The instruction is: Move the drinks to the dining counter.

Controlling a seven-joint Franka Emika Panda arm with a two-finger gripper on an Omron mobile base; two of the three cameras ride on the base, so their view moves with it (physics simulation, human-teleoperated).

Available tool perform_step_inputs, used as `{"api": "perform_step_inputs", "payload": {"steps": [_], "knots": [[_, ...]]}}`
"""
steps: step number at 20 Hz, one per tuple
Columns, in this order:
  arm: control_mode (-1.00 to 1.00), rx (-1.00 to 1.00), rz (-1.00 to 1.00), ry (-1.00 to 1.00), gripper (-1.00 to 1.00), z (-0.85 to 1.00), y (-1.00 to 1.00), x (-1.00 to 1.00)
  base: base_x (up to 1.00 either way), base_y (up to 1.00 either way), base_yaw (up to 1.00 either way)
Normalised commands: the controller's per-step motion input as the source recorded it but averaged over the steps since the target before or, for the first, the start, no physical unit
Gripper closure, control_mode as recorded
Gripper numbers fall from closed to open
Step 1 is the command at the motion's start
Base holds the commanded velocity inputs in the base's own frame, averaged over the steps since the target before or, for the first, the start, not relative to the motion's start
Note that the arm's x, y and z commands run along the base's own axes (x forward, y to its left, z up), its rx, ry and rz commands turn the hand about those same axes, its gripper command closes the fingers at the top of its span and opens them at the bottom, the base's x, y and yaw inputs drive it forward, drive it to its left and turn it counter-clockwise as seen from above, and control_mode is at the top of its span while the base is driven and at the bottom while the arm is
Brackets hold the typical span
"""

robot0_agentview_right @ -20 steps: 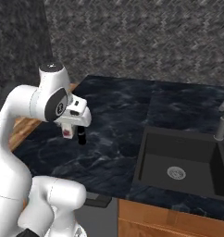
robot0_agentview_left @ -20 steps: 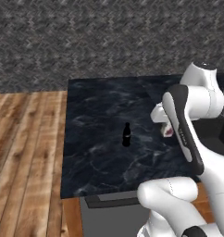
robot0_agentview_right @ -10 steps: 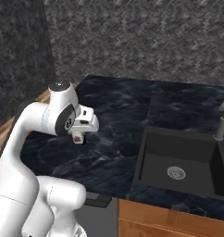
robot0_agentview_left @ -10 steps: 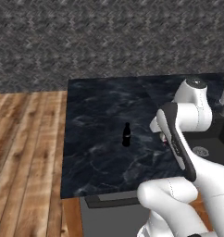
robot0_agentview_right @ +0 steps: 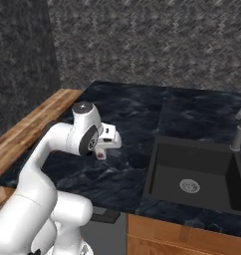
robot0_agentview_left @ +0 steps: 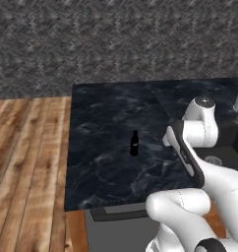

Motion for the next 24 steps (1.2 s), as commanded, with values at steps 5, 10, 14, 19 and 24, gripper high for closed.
{"api": "perform_step_inputs", "payload": {"steps": [5, 10, 14, 19, 24], "knots": [[-1.00, 0.00, 0.00, 0.02, 1.00, -0.18, -0.15, 0.35, 0.00, 0.00, 0.00], [-1.00, 0.00, 0.00, 0.01, 1.00, -0.20, 0.00, 0.30, 0.00, 0.00, 0.00], [-1.00, 0.05, 0.00, 0.05, 1.00, -0.35, -0.01, 0.28, 0.00, 0.00, 0.00], [-1.00, 0.07, 0.00, 0.05, 1.00, -0.39, -0.09, 0.11, 0.00, 0.00, 0.00], [-1.00, 0.03, 0.00, 0.01, 1.00, -0.34, -0.01, 0.12, 0.00, 0.00, 0.00]]}}
